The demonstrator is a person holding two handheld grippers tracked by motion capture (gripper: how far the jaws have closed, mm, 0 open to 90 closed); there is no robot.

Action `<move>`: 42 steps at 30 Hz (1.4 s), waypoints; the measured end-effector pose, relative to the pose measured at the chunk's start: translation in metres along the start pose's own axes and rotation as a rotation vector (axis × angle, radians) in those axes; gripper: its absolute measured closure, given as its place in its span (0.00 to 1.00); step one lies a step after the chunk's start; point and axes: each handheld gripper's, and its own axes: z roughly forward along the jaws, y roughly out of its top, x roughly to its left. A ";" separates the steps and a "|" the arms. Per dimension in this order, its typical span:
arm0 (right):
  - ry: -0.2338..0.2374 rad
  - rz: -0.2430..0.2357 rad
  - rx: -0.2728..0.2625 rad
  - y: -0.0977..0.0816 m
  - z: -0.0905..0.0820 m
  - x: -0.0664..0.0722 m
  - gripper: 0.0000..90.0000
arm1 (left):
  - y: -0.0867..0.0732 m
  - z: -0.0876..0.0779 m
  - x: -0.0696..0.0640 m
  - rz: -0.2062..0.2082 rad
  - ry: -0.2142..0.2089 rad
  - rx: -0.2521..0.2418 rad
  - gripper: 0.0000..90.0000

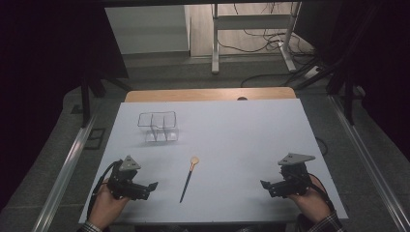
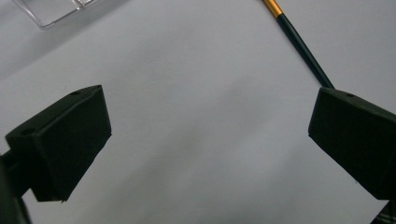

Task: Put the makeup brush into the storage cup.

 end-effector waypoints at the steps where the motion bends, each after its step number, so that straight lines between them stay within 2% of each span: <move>1: -0.002 -0.001 0.000 0.000 0.000 0.000 0.00 | 0.001 0.000 0.000 0.001 0.003 0.001 0.00; 10: -0.003 -0.001 0.004 0.000 0.000 0.000 0.00 | 0.012 0.006 0.004 0.001 0.009 0.024 0.01; 13: -0.003 -0.002 0.003 0.000 0.001 0.000 0.00 | 0.016 0.008 0.005 -0.009 0.012 0.030 0.01; 17: -0.003 0.000 0.006 0.000 0.001 0.000 0.00 | 0.022 0.010 0.006 -0.030 -0.006 0.031 0.01; 21: -0.002 0.003 0.005 0.000 0.001 -0.001 0.00 | 0.030 0.016 0.004 -0.021 0.006 0.062 0.00; 26: -0.001 0.003 0.006 0.000 0.001 -0.001 0.00 | 0.036 0.019 0.001 -0.012 -0.005 0.085 0.01; 34: -0.011 0.002 0.006 0.000 0.002 -0.001 0.00 | 0.045 0.025 -0.006 -0.008 -0.025 0.109 0.00; 42: -0.002 -0.001 0.012 0.001 0.003 -0.002 0.00 | 0.049 0.026 -0.008 -0.008 -0.018 0.116 0.01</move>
